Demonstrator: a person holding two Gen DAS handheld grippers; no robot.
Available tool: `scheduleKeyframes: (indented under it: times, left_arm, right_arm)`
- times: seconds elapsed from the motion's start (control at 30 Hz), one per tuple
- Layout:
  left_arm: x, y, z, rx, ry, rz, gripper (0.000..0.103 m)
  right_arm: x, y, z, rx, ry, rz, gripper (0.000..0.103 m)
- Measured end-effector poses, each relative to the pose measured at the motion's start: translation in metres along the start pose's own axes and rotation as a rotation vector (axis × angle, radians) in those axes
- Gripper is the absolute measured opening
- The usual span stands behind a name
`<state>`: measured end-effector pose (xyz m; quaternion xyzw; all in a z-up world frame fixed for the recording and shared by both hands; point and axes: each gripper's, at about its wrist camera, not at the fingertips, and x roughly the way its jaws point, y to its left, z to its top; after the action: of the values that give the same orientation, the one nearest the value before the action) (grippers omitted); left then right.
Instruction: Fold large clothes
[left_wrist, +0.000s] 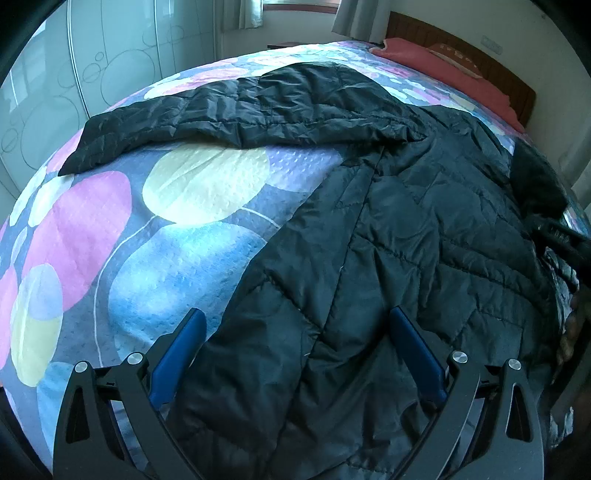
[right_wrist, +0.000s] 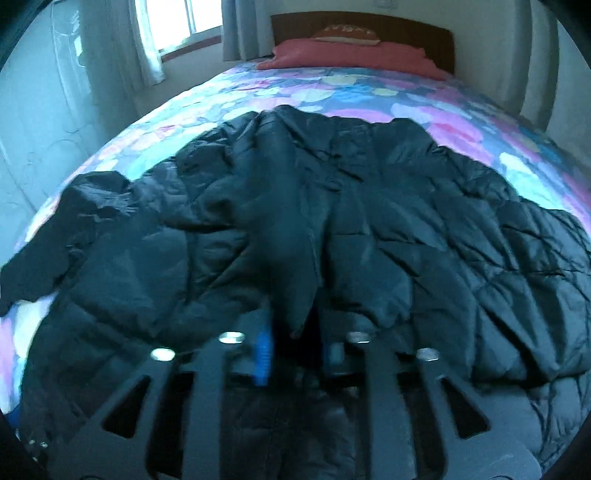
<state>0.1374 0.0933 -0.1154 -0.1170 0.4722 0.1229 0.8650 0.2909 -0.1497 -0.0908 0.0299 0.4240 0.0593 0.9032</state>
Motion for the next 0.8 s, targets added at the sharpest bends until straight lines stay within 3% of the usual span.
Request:
scheduleKeyframes:
  times: [0.2,0.3,0.37,0.5,0.57,0.8]
  left_arm:
    - [0.001,-0.001,-0.001,0.002,-0.001,0.001,0.098]
    - [0.0,-0.001,-0.002,0.003,-0.003,0.004,0.098]
    - [0.0,-0.001,-0.002,0.004,-0.004,0.005,0.098]
    - [0.001,-0.001,-0.002,0.006,-0.006,0.008,0.099]
    - [0.002,-0.003,-0.002,0.012,-0.008,0.016,0.099]
    - [0.003,-0.005,-0.002,0.018,-0.006,0.024,0.099]
  right_arm:
    - [-0.045,-0.019,0.004,0.032,-0.065,0.065,0.04]
    - [-0.069,-0.07,0.016,0.133,-0.132,0.02,0.04]
    - [-0.074,-0.117,0.024,0.213,-0.15,-0.066,0.04]
    - [-0.089,-0.164,0.026,0.268,-0.168,-0.036,0.044]
    - [-0.098,-0.167,0.025,0.262,-0.184,0.025,0.049]
    - [-0.066,-0.153,0.025,0.307,-0.147,0.007,0.05]
